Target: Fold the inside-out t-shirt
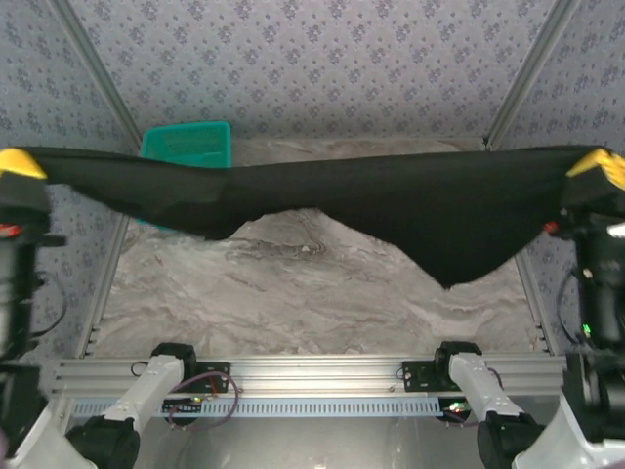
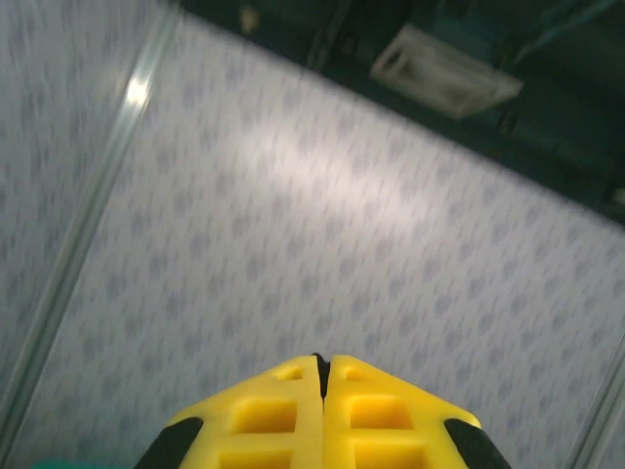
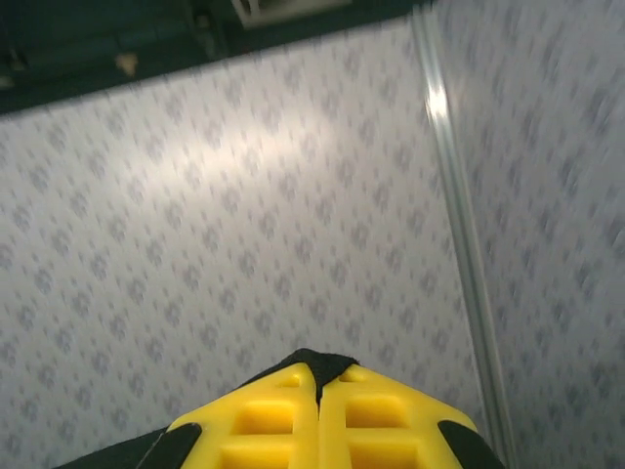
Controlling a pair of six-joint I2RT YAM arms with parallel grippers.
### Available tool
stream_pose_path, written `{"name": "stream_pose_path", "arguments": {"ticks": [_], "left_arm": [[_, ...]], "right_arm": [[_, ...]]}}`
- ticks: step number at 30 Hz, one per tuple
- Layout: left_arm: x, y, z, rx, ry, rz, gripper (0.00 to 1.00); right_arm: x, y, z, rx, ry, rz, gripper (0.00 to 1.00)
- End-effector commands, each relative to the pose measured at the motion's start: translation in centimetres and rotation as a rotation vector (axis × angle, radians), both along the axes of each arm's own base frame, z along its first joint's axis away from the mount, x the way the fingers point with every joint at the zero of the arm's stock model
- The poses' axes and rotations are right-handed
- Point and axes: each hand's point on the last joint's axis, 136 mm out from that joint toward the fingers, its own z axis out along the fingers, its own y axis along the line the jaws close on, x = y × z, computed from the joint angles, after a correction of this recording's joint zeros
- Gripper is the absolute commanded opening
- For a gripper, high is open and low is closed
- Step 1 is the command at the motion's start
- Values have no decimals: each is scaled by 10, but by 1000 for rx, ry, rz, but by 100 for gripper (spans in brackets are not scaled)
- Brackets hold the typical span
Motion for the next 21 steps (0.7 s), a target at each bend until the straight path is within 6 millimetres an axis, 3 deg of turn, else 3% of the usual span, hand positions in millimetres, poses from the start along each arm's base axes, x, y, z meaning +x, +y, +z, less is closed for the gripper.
{"name": "stream_pose_path", "arguments": {"ticks": [1, 5, 8, 13, 17, 21], "left_arm": [[24, 9, 13, 49, 56, 96, 0], [69, 7, 23, 84, 99, 131, 0], [127, 1, 18, 116, 162, 136, 0], [243, -15, -10, 186, 288, 130, 0], [336, -31, -52, 228, 388, 90, 0], [430, -54, -128, 237, 518, 5, 0]], "right_arm": [[-1, -14, -1, -16, 53, -92, 0], [20, -20, 4, -36, 78, -128, 0], [56, -30, -2, -62, 137, -185, 0], [143, -49, -20, -104, 246, -283, 0], [221, -47, -53, -110, 344, -249, 0], [302, -38, -121, -123, 484, -211, 0]]}}
